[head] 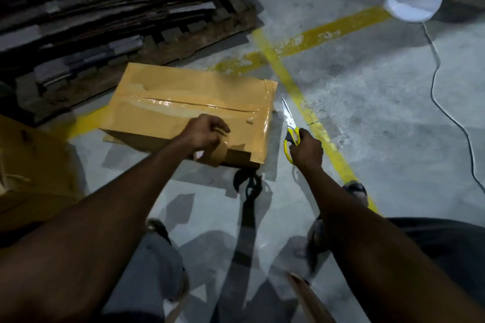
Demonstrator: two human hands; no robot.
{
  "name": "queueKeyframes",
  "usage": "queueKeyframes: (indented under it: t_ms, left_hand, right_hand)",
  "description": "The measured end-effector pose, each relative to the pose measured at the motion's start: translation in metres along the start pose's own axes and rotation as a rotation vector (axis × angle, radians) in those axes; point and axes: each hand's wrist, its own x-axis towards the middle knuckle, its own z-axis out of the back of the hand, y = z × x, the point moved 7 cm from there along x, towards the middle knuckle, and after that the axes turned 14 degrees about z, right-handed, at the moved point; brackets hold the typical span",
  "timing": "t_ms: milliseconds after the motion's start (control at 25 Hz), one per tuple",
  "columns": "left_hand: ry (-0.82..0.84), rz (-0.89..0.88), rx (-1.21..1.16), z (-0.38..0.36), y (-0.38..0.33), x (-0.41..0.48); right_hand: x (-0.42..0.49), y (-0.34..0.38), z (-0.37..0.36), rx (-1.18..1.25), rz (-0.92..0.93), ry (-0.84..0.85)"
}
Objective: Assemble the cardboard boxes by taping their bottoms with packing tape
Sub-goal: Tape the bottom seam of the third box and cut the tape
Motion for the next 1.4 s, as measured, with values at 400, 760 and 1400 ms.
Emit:
queueKeyframes:
  t_ms: [400, 760, 1400]
  left_hand:
    - [-0.25, 0.053, 0.208, 0.083, 0.048, 0.054]
    - [-0.177, -0.005, 0.256, 0.067, 0.015, 0.056]
    - [-0.111, 0.014, 0.312, 0.049, -0.008, 0.057]
  right_hand:
    - [0.066, 0.146, -0.078, -0.114, 0.306, -0.054]
    - [0.025, 0.112, -0.064, 0.271, 0.131, -0.159]
    - [-0.048, 0.037, -0.111, 0.9, -0.338, 0.071]
